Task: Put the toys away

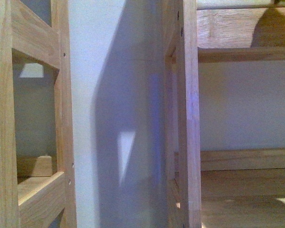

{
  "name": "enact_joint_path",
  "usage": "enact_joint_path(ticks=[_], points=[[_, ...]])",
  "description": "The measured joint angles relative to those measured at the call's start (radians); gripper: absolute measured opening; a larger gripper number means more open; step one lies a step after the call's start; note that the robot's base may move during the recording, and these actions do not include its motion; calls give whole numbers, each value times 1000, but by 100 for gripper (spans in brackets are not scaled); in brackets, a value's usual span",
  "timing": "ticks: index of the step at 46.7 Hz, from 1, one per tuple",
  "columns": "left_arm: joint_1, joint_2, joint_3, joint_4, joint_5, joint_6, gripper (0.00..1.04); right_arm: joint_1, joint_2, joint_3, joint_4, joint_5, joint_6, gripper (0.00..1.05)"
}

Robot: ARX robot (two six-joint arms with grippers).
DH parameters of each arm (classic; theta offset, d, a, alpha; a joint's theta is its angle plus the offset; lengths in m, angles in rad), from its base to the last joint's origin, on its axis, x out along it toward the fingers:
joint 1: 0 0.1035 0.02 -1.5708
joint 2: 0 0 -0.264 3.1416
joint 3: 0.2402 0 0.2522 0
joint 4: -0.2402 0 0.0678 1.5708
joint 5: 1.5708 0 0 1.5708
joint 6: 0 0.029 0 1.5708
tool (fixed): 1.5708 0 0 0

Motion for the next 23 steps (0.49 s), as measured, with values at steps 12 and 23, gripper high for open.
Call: enact_joint_path(ticks=[12, 23], points=[[0, 0, 0, 0, 0, 0, 99, 63, 272, 362, 3, 98, 0, 20], [0, 0, 0, 0, 0, 0, 99, 202, 616, 715, -79, 251, -5, 20]])
